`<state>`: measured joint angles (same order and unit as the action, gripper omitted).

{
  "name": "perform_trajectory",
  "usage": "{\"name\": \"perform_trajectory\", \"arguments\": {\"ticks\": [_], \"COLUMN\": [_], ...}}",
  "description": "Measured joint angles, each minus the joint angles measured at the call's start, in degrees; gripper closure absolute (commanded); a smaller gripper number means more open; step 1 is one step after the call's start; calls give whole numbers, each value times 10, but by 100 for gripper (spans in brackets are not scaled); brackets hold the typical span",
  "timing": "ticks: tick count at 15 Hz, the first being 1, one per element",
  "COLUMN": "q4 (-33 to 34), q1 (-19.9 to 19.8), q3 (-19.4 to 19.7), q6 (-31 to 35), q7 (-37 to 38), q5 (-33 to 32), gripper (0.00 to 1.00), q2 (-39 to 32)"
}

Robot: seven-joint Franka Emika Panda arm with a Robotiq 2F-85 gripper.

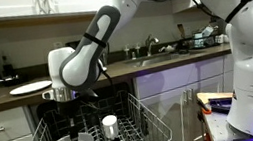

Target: Pick up the white plate and move it from the left side of the dishwasher to the right side

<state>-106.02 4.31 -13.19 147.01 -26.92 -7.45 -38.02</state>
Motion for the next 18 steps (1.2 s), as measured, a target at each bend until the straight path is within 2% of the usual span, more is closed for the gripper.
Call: {"name": "perform_trajectory", "arguments": {"ticks": [3,5,13,18], "q4": [2,2,3,-1], "q1": [0,-1,-9,-35], "q3": [5,8,5,-16], "q6": [5,11,21,21], "q7": [0,0,-16,-36], "q5": [-1,-1,-1,2], "gripper": [95,100,98,98], "q2": [0,0,0,2]}}
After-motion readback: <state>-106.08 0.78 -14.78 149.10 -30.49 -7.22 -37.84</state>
